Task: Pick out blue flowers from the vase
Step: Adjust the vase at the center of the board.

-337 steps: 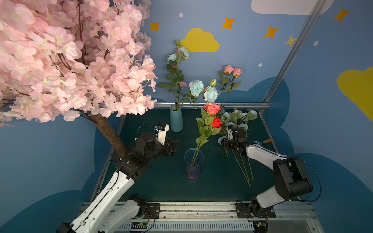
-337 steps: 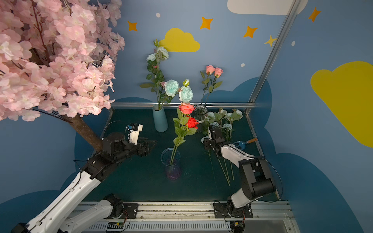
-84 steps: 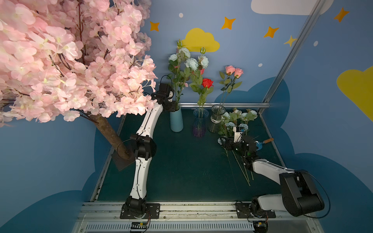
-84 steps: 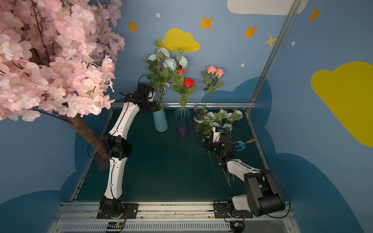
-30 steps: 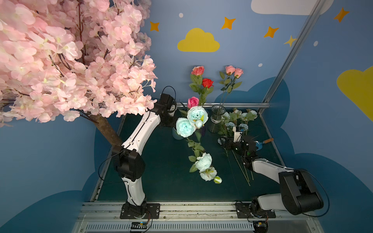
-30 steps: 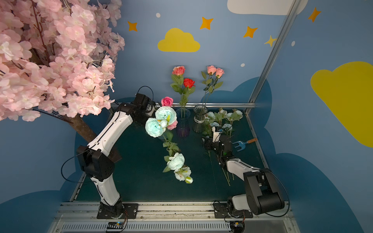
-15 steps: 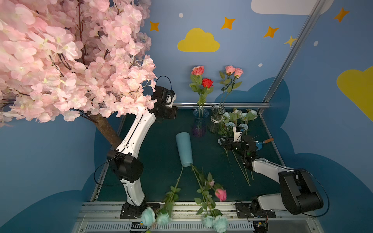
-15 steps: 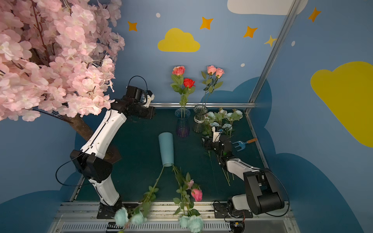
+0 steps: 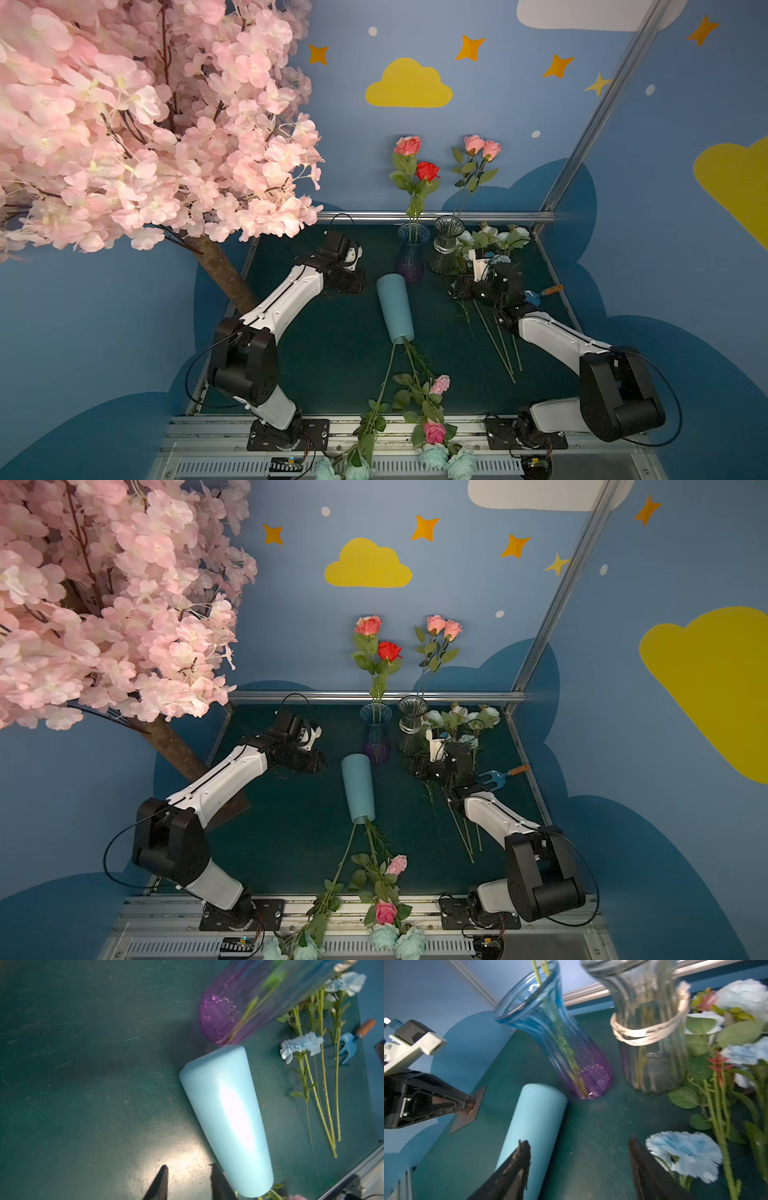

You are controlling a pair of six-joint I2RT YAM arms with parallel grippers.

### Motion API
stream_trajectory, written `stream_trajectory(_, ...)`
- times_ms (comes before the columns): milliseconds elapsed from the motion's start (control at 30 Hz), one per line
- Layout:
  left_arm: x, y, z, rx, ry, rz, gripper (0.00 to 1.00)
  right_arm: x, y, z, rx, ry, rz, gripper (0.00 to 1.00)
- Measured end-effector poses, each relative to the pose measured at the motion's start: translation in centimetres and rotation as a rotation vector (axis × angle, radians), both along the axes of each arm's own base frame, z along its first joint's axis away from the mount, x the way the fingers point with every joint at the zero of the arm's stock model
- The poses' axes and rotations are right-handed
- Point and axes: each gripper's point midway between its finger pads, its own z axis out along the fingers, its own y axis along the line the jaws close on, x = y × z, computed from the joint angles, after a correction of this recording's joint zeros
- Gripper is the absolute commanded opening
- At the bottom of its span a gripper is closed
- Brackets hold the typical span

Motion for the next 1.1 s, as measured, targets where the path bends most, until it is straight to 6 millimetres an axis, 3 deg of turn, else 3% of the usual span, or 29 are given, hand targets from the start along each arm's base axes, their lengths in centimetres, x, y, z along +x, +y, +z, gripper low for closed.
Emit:
stream_trajectory(100,0.2,-0.4,0.7,-0.027,-0.059,0.002,0.44,-3.8,2.6,1.3,-0.046,-0.001,0.093,0.77)
stream_trajectory(200,-0.2,-0.6,0.1,-0.045,-0.082,0.006,0.45,-8.0,3.8,2.0,-0.087,-0.010,0.154,0.77)
stream_trajectory(333,-1.6,-0.7,-2.2,-0.057,-0.054,0.009,0.48,-12.5,2.7,-0.1,-0.158,0.011,0.165,0.74)
stream_trajectory(500,-3.7,-1.9,-4.4,-0.073,0.000,-0.020,0.51,-16.0,1.3,-3.0,-0.280,0.061,0.168,0.76)
stream_trajectory(633,-6.1,-2.8,-5.1,-0.083,0.017,-0.056,0.52,-16.9,1.3,-4.7,-0.362,0.080,0.173,0.79)
stream_trajectory(900,-11.0,-4.2,-4.0,-0.129,0.009,-0.124,0.54,-16.7,2.5,-11.4,-0.600,0.163,0.192,0.81)
stream_trajectory(1100,-14.4,-4.3,-4.7,-0.139,0.058,-0.154,0.55,-14.8,5.4,-12.5,-0.656,0.118,0.197,0.82)
